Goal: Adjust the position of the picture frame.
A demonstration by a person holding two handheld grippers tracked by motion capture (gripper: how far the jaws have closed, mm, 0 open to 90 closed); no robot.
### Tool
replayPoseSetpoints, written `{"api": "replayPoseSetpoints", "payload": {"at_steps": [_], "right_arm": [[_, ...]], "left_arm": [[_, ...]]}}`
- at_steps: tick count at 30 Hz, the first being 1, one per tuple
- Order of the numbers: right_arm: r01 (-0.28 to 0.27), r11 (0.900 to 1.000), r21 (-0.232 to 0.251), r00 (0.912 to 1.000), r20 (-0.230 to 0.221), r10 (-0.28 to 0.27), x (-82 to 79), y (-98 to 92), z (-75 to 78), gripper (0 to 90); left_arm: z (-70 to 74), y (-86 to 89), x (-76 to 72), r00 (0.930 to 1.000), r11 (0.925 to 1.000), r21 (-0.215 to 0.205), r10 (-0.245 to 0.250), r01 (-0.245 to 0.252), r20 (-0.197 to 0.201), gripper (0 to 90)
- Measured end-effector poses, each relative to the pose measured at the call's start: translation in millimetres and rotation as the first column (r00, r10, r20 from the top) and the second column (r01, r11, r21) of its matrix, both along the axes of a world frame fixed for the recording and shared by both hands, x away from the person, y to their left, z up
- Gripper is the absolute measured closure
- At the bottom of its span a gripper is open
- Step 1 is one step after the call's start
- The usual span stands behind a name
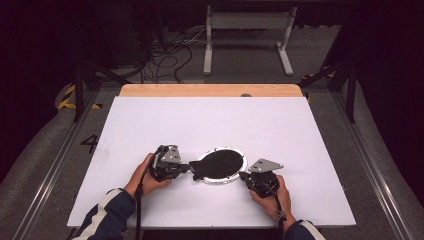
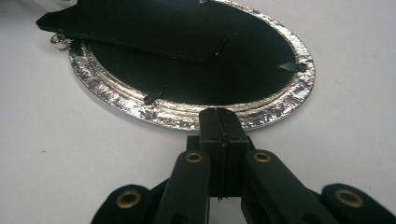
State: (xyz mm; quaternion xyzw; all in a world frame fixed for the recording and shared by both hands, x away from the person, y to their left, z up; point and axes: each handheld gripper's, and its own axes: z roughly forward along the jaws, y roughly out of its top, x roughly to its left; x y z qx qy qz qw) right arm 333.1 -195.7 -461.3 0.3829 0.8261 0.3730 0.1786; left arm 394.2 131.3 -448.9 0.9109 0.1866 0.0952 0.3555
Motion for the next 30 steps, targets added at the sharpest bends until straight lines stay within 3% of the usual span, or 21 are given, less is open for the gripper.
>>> {"api": "replayPoseSetpoints", "payload": {"at_steps": [5, 10, 19, 30], "right_arm": [[-0.014, 1.000, -0.001, 0.9999, -0.003, 0.014, -1.7, 2.5, 0.1, 90.0], [-0.028, 1.000, 0.000, 0.9996, -0.003, 0.028, -4.5, 6.0, -0.1, 90.0], [-0.069, 0.998, -0.003, 0.9975, -0.012, 0.069, -11.6, 14.6, 0.2, 90.0], [-0.079, 0.997, 0.002, 0.9968, -0.011, 0.079, -12.1, 16.1, -0.6, 90.0]], "left_arm": [[0.6, 0.1, 7.4, 0.9980, 0.9966, -0.058, 0.059, -0.058, 0.023, 88.2], [1.3, -2.9, 18.5, 0.9953, 0.9887, -0.116, 0.097, -0.095, 0.007, 87.6], [-10.0, -13.7, 27.2, 0.9943, 0.9910, -0.081, 0.106, -0.106, -0.007, 85.6], [-13.1, -14.5, 26.4, 0.9968, 0.9957, -0.066, 0.062, -0.065, -0.051, 86.9]]}}
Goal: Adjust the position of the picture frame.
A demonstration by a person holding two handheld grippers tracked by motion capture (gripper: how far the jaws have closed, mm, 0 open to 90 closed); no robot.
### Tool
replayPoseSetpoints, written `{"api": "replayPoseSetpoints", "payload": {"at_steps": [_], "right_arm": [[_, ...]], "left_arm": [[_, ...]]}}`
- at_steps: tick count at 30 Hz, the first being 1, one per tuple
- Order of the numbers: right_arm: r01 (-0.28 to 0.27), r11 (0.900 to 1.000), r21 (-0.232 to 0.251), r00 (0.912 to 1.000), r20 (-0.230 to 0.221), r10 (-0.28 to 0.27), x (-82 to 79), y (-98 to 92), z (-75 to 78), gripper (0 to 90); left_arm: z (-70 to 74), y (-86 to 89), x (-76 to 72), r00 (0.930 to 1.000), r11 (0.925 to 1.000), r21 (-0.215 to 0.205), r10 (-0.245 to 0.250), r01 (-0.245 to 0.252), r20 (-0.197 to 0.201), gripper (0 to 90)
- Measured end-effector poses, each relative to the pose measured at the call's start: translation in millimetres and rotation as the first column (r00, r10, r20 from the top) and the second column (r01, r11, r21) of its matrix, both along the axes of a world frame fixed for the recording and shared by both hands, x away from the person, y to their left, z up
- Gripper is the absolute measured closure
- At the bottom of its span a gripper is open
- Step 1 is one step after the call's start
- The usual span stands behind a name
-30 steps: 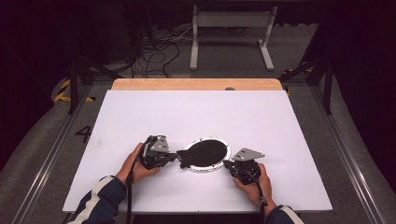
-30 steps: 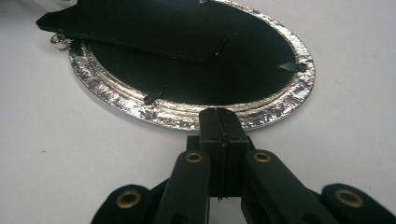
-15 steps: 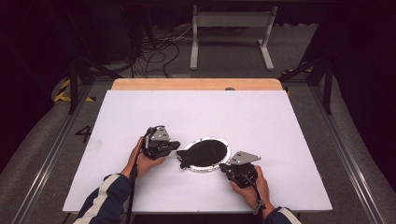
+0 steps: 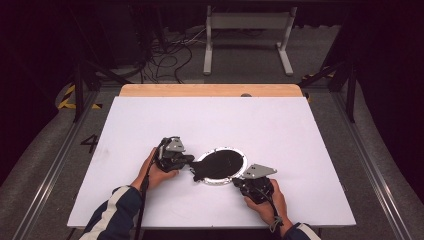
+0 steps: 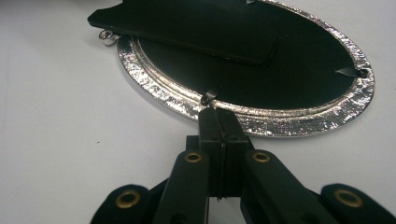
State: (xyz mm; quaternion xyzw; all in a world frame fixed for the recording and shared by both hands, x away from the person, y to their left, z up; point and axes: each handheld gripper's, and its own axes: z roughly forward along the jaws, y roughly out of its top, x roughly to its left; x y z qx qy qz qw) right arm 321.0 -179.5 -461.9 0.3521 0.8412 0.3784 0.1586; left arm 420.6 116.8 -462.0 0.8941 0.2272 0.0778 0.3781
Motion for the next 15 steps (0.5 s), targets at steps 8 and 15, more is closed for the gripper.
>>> {"api": "replayPoseSetpoints", "payload": {"at_steps": [8, 15], "right_arm": [[0.012, 1.000, -0.013, 0.9997, 0.021, -0.012, 0.8, -1.7, -0.3, 90.0], [0.024, 1.000, -0.012, 0.9994, 0.024, -0.024, 3.1, -5.1, -0.3, 90.0]], "left_arm": [[0.9, -1.5, -8.2, 0.9994, 0.9994, 0.006, -0.033, 0.033, -0.015, 89.5], [1.1, -4.0, -16.5, 0.9983, 0.9983, 0.014, -0.057, 0.057, -0.012, 89.6]]}}
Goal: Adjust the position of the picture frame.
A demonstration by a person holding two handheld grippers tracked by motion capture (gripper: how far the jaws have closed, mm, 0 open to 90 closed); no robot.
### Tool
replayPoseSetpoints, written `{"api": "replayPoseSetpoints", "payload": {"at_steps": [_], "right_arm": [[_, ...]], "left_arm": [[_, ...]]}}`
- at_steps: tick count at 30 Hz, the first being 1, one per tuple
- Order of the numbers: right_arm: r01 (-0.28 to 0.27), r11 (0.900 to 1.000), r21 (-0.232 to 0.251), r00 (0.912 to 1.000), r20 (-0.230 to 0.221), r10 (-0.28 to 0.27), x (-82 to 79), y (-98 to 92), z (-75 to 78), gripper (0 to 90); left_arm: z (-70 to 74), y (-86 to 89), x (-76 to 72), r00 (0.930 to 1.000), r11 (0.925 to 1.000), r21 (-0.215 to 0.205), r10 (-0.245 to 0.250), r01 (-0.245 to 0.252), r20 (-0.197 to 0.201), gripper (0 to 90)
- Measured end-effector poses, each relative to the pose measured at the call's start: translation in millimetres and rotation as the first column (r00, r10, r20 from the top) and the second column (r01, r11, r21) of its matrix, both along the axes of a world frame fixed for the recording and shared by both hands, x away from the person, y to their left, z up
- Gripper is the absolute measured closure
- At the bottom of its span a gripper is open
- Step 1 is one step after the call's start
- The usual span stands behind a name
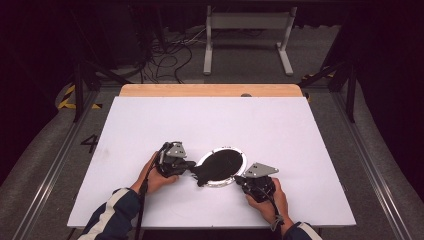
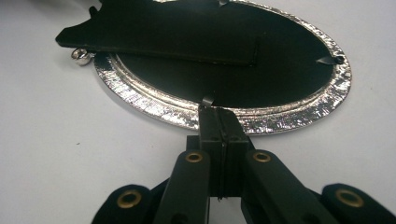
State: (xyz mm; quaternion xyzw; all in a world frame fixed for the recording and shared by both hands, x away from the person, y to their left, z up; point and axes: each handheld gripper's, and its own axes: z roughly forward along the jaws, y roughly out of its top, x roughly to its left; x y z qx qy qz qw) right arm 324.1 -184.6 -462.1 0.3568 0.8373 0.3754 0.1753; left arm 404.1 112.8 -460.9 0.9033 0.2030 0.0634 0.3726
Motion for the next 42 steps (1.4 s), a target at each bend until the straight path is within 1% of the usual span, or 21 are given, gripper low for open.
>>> {"api": "replayPoseSetpoints", "payload": {"at_steps": [5, 7, 14, 18, 24, 25, 27, 30, 31, 34, 36, 39, 42], "right_arm": [[0.011, 1.000, -0.003, 0.9999, 0.002, -0.011, 1.9, -2.4, 0.2, 90.0], [0.015, 1.000, -0.002, 0.9999, 0.002, -0.015, 2.9, -3.3, 0.2, 90.0], [0.020, 1.000, -0.006, 0.9998, 0.003, -0.020, 4.5, -4.4, 0.4, 90.0], [0.028, 1.000, -0.009, 0.9996, 0.006, -0.028, 5.8, -4.2, 0.4, 90.0], [0.033, 0.999, -0.010, 0.9994, 0.006, -0.033, 8.0, -4.4, 0.5, 90.0], [0.037, 0.999, -0.008, 0.9993, 0.006, -0.037, 8.8, -4.2, 0.4, 90.0], [0.037, 0.999, -0.008, 0.9993, 0.005, -0.037, 9.4, -4.3, 0.5, 90.0], [0.042, 0.999, -0.007, 0.9991, 0.004, -0.042, 11.6, -4.3, 0.6, 90.0], [0.046, 0.999, -0.008, 0.9989, 0.005, -0.046, 12.2, -4.2, 0.7, 90.0], [0.051, 0.999, -0.004, 0.9987, 0.002, -0.051, 15.4, -4.2, 0.7, 90.0], [0.053, 0.999, -0.007, 0.9986, 0.004, -0.053, 16.5, -3.6, 0.8, 90.0], [0.058, 0.998, -0.010, 0.9983, 0.007, -0.058, 18.2, -2.6, 0.8, 90.0], [0.057, 0.998, -0.010, 0.9983, 0.008, -0.057, 19.3, -2.0, 0.7, 90.0]], "left_arm": [[-0.2, -2.8, -3.9, 0.9999, 0.9999, -0.002, -0.017, 0.017, 0.002, 89.7], [-0.7, -3.0, -4.6, 0.9998, 0.9998, -0.012, -0.015, 0.014, -0.009, 89.7], [-0.1, -3.5, -6.0, 0.9994, 0.9994, -0.002, -0.034, 0.034, -0.007, 89.7], [0.1, -3.9, -8.3, 0.9994, 0.9995, -0.002, -0.031, 0.031, -0.012, 89.7], [0.1, -4.1, -9.7, 0.9992, 0.9992, 0.000, -0.039, 0.039, -0.012, 89.8], [0.0, -4.4, -10.7, 0.9991, 0.9993, -0.003, -0.039, 0.039, -0.019, 89.8], [0.0, -4.4, -10.7, 0.9990, 0.9991, -0.002, -0.043, 0.043, -0.014, 89.8], [0.1, -4.5, -12.8, 0.9991, 0.9993, -0.004, -0.038, 0.038, -0.020, 89.9], [0.2, -4.4, -12.8, 0.9989, 0.9990, 0.000, -0.045, 0.045, -0.015, 89.9], [0.0, -4.0, -14.5, 0.9989, 0.9992, -0.005, -0.040, 0.040, -0.023, 89.8], [0.2, -3.8, -15.0, 0.9989, 0.9991, -0.002, -0.042, 0.042, -0.018, 89.8], [0.3, -3.2, -16.0, 0.9988, 0.9990, -0.002, -0.044, 0.044, -0.022, 89.8], [0.8, -2.4, -15.7, 0.9985, 0.9984, 0.012, -0.055, 0.055, -0.002, 88.6]]}}
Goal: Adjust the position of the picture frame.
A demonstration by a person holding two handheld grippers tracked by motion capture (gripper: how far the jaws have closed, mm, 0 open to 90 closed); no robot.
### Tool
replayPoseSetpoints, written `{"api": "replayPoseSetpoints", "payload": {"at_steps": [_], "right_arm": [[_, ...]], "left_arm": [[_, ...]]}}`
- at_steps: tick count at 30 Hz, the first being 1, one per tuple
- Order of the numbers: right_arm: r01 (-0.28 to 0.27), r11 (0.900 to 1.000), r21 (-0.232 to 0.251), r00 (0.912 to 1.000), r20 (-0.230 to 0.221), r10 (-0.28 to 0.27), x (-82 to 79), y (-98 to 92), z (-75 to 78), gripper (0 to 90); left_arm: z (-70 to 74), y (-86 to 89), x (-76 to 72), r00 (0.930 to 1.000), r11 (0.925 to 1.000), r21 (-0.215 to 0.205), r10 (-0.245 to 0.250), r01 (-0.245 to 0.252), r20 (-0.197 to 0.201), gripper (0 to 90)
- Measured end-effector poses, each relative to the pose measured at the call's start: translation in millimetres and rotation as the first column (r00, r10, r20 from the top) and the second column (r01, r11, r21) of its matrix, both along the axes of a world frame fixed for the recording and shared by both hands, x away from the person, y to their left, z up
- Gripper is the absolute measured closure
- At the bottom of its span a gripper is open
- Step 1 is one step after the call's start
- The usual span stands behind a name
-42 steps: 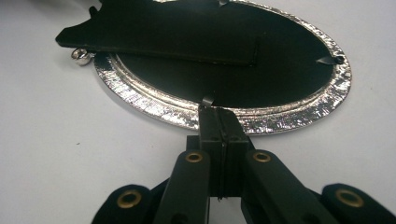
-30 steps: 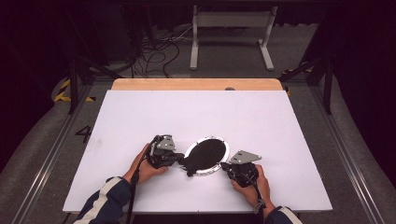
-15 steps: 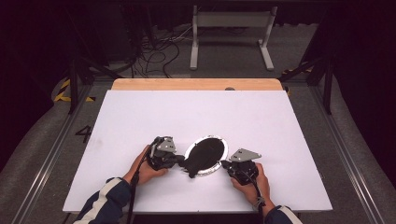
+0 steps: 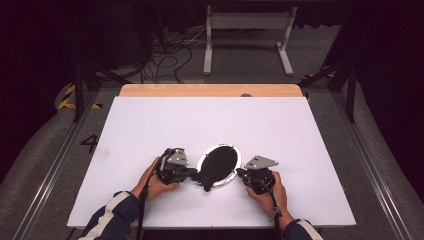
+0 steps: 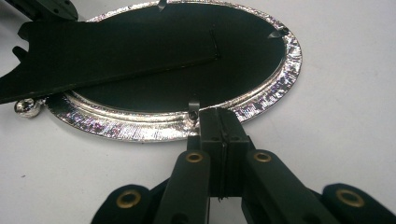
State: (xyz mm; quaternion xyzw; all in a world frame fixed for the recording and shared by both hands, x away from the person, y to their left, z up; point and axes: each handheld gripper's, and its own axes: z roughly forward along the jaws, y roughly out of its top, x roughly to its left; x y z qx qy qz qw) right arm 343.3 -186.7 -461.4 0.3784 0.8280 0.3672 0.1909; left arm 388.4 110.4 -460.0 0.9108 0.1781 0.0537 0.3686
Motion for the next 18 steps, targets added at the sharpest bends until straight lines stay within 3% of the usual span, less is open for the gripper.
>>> {"api": "replayPoseSetpoints", "payload": {"at_steps": [6, 14, 18], "right_arm": [[-0.016, 1.000, 0.006, 0.9999, -0.007, 0.016, -4.3, -0.4, -0.1, 90.0], [-0.072, 0.997, 0.012, 0.9971, -0.023, 0.072, -18.4, 6.2, 0.2, 89.4], [-0.073, 0.997, 0.012, 0.9970, -0.023, 0.073, -19.3, 8.4, -0.2, 89.7]], "left_arm": [[0.2, 2.8, -1.6, 1.0000, 1.0000, 0.002, 0.000, 0.000, 0.000, 86.4], [0.2, 7.6, -6.3, 0.9996, 0.9999, -0.005, -0.011, 0.011, -0.024, 86.9], [-0.1, 6.3, -10.9, 0.9991, 0.9998, -0.009, -0.017, 0.017, -0.039, 88.0]]}}
